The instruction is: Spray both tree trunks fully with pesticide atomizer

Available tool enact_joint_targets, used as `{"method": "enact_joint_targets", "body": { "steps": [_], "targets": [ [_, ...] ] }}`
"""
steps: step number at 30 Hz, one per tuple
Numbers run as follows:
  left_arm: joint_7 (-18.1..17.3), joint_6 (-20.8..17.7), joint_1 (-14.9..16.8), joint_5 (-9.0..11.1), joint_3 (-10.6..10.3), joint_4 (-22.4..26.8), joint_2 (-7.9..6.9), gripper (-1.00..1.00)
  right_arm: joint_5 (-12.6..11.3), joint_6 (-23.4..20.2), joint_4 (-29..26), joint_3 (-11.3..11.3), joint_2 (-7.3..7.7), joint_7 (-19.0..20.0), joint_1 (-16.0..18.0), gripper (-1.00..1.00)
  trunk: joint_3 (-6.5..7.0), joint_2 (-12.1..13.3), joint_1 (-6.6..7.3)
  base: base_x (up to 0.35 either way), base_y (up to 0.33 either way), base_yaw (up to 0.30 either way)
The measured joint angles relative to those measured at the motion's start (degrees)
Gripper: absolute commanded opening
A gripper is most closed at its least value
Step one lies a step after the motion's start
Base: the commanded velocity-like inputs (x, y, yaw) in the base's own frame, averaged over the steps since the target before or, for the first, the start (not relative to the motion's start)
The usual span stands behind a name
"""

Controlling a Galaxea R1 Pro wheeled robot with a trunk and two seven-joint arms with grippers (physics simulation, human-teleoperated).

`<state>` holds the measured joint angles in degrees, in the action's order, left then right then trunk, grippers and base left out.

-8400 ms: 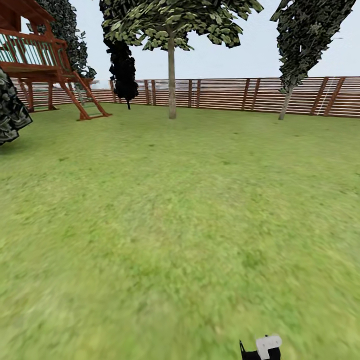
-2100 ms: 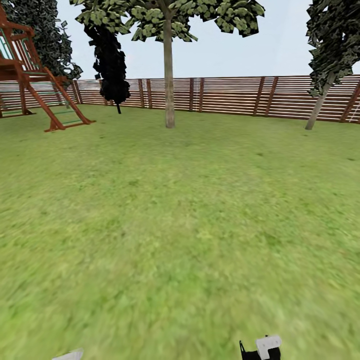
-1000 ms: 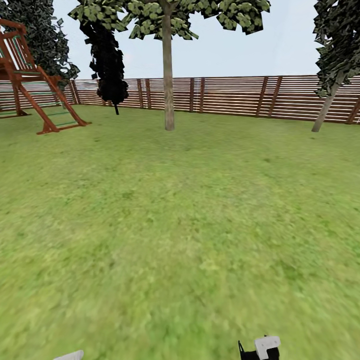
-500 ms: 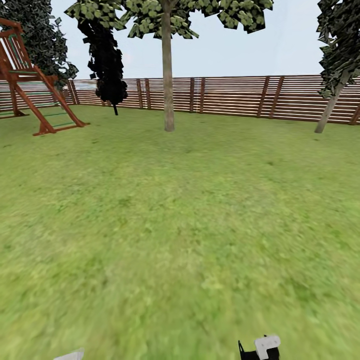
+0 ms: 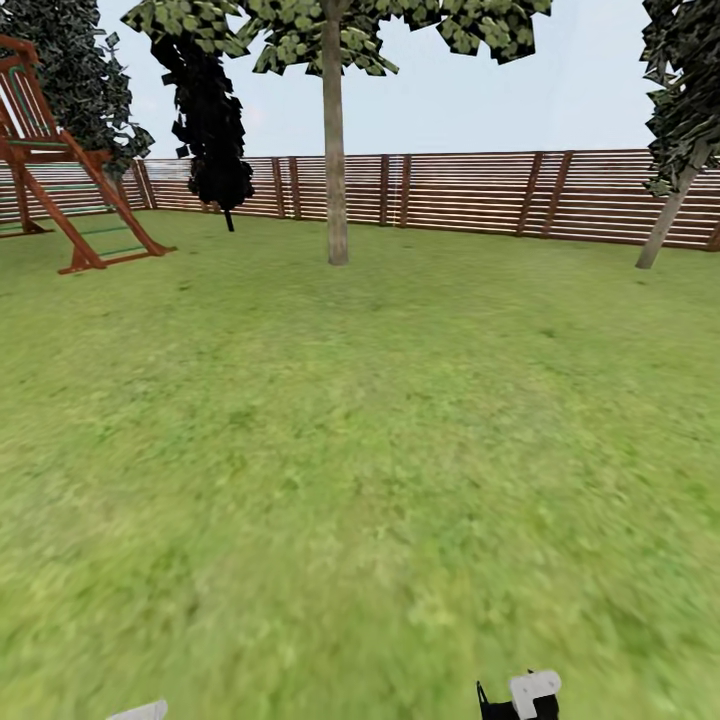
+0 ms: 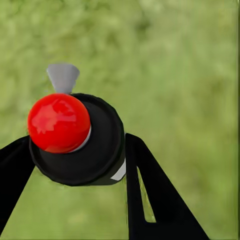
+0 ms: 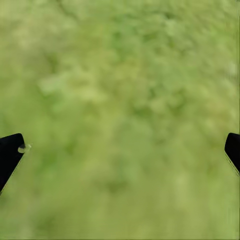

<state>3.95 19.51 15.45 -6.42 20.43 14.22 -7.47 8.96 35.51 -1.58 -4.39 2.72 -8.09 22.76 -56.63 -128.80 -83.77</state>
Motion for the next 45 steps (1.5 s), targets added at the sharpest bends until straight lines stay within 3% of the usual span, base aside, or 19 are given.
{"method": "enact_joint_targets", "body": {
  "steps": [45],
  "targets": [
    [0.00, 0.00, 0.01, -0.07, -0.04, -0.08, 0.00, -1.00, 0.00, 0.00, 0.01, 0.00, 0.00, 0.00, 0.00, 1.00, 0.00, 0.00, 0.00, 0.340, 0.000, 0.000]
  ]
}}
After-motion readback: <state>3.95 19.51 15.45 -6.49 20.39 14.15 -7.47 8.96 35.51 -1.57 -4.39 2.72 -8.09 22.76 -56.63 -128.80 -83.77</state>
